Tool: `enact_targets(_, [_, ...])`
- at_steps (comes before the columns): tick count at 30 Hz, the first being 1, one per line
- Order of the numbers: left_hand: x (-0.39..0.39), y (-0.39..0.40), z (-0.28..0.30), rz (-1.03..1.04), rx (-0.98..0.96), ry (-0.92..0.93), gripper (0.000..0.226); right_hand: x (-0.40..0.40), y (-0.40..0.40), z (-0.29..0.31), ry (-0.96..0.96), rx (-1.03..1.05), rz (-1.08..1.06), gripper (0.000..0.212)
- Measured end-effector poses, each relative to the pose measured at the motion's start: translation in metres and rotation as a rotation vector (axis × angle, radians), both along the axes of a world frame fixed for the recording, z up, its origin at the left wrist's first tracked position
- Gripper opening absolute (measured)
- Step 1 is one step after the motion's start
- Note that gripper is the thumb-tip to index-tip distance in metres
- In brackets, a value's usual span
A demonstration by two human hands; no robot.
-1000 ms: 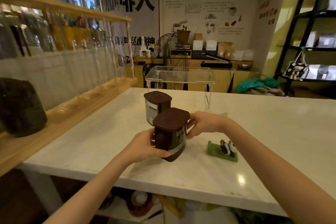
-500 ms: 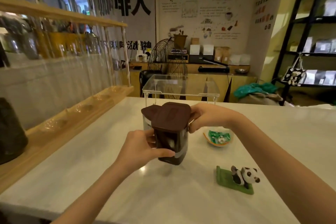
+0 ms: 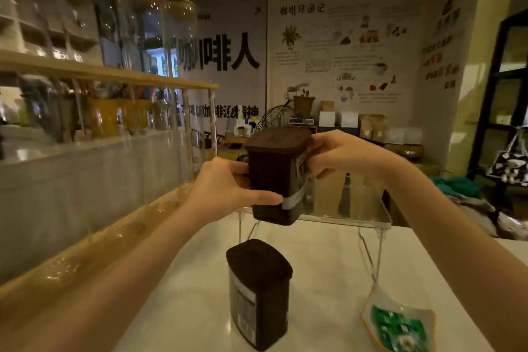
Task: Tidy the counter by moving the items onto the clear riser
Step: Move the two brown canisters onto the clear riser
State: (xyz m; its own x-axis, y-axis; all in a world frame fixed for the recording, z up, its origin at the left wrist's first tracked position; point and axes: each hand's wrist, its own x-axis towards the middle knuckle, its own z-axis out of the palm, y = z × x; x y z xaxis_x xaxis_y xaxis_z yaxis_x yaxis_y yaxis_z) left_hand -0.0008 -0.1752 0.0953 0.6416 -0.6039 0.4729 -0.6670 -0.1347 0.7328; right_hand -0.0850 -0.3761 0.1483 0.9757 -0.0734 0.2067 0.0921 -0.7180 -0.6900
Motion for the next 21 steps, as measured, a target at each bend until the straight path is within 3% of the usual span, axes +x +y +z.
enact_targets(6, [0.062,-0.039,0.008,0.075,0.013,-0.117,0.041,0.071,-0.027,-0.006,-0.146,0.163,-0.114,0.042])
enact_targets(15, [0.144,-0.09,-0.027,0.131,0.09,-0.028,0.057,0.15,-0.06,-0.05,-0.121,0.331,-0.212,0.044])
enact_targets(21, [0.168,-0.107,-0.044,0.179,0.131,-0.085,0.058,0.181,-0.067,-0.077,-0.145,0.344,-0.286,0.044])
